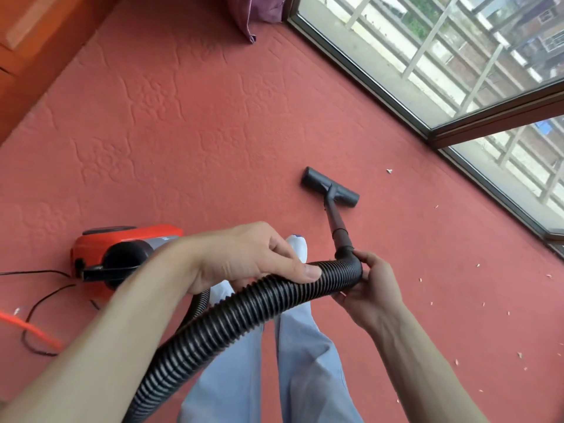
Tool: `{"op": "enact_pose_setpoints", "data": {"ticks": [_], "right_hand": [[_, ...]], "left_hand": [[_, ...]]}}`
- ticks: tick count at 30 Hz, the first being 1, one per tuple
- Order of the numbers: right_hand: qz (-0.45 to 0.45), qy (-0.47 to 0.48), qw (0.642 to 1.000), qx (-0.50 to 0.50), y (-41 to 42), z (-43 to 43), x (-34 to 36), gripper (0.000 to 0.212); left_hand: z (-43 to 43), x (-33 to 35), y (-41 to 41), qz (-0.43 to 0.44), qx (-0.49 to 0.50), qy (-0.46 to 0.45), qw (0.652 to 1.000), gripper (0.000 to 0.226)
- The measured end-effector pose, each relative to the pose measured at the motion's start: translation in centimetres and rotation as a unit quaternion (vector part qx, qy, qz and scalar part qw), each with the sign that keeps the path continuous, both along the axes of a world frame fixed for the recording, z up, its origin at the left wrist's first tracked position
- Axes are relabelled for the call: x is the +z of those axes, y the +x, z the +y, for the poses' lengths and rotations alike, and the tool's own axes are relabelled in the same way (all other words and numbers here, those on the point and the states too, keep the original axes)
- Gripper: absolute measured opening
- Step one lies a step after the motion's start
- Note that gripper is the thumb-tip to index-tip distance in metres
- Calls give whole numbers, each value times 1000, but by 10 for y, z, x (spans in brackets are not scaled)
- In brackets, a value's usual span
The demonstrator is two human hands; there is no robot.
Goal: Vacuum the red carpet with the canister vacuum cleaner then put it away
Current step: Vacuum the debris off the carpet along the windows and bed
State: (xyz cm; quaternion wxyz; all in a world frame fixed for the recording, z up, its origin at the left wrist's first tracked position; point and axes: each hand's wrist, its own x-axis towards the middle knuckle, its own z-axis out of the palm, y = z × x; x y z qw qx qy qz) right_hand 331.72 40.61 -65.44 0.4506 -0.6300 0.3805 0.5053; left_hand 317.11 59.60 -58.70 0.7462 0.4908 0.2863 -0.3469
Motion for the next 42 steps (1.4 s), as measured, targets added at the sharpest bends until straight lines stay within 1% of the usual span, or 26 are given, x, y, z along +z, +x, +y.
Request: {"op": "enact_pose_setpoints", "data": {"ticks": [3,5,8,10,12,15,18,21,23,25,28,29,31,33,36,39,42], "right_hand": [[-9,9,1000,0,2,13,-15,22],[-32,13,999,16,9,23,-31,30],[-57,23,997,44,26,36,-51,38],[-63,28,996,60,36,39,-59,37],[-69,38,995,58,43,35,-63,34],[-90,33,995,11,43,18,-55,31],[-105,32,992,-57,40,-4,-35,26],[-80,40,993,-80,34,-18,-14,22],[-73,42,992,-91,29,-23,-3,24],[-79,28,989,-124,24,-26,-1,23],[-79,30,980,-181,25,-28,-8,38],[-81,30,978,-190,28,-28,-11,40],[-86,33,975,-203,37,-24,-18,32],[-91,24,974,-208,50,-19,-28,26],[-93,21,976,-197,79,-13,-48,27],[-114,19,975,-191,115,-7,-65,20],[-127,34,978,-163,148,-7,-78,22]], "left_hand": [[-4,1,-5,16,20,17,1000,53],[-11,-5,-5,35,57,41,997,53],[-30,-19,1,48,117,119,985,48],[-51,-29,5,56,152,151,975,48],[-70,-36,7,53,172,140,974,47],[-78,-33,8,33,159,85,983,40],[-59,-21,12,-1,116,40,992,35],[-34,-8,17,-27,82,22,996,43],[-25,-2,22,-38,66,27,997,49],[-22,1,27,-40,61,36,997,50],[-25,2,35,-44,44,27,998,47],[-25,1,37,-45,42,23,998,45],[-25,-3,43,-44,46,29,998,43],[-28,-9,54,-34,61,61,996,40],[-41,-19,78,-20,79,111,990,36],[-60,-32,105,-7,94,115,989,38],[-78,-50,131,-5,119,127,985,42]]}}
